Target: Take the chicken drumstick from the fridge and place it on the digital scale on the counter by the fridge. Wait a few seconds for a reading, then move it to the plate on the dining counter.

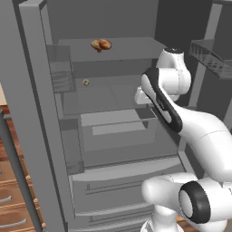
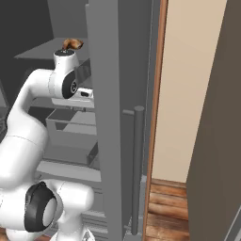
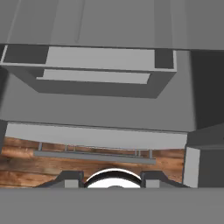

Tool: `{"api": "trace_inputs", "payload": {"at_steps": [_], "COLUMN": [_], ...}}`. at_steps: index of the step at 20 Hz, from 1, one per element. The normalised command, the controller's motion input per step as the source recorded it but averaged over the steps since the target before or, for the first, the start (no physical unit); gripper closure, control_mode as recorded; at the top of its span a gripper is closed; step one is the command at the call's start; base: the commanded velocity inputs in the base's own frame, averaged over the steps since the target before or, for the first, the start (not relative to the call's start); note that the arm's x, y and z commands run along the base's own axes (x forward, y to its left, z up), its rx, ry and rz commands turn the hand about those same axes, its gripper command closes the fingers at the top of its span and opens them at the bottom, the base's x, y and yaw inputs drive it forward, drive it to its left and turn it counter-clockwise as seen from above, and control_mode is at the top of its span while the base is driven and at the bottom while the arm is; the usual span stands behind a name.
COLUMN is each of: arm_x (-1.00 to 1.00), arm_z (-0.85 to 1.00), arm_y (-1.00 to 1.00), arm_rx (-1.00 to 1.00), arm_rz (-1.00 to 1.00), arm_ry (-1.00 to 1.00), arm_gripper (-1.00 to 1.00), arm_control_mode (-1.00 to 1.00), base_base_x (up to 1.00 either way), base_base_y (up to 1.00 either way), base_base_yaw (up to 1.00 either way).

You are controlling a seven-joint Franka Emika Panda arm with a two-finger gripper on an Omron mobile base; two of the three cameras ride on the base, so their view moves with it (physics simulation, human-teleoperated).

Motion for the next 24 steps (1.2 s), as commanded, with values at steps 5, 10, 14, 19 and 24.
{"api": "trace_inputs", "payload": {"at_steps": [5,10,14,19,24], "arm_x": [0.01,-0.24,-0.71,-0.53,-0.17], "arm_z": [0.0,0.0,0.37,0.75,0.68], "arm_y": [0.0,0.08,0.45,0.34,0.42], "arm_rx": [0.0,0.06,0.0,0.0,0.0], "arm_rz": [0.0,0.01,0.0,0.0,0.0], "arm_ry": [0.0,-0.15,-0.24,-0.21,-0.1], "arm_gripper": [-1.0,-1.0,-1.0,-1.0,-1.0], "arm_control_mode": [-1.0,-1.0,-1.0,-1.0,-1.0], "base_base_x": [0.0,0.0,0.0,0.0,0.0], "base_base_y": [0.0,0.0,0.0,0.0,0.0], "base_base_yaw": [0.0,0.0,0.0,0.0,0.0]}}
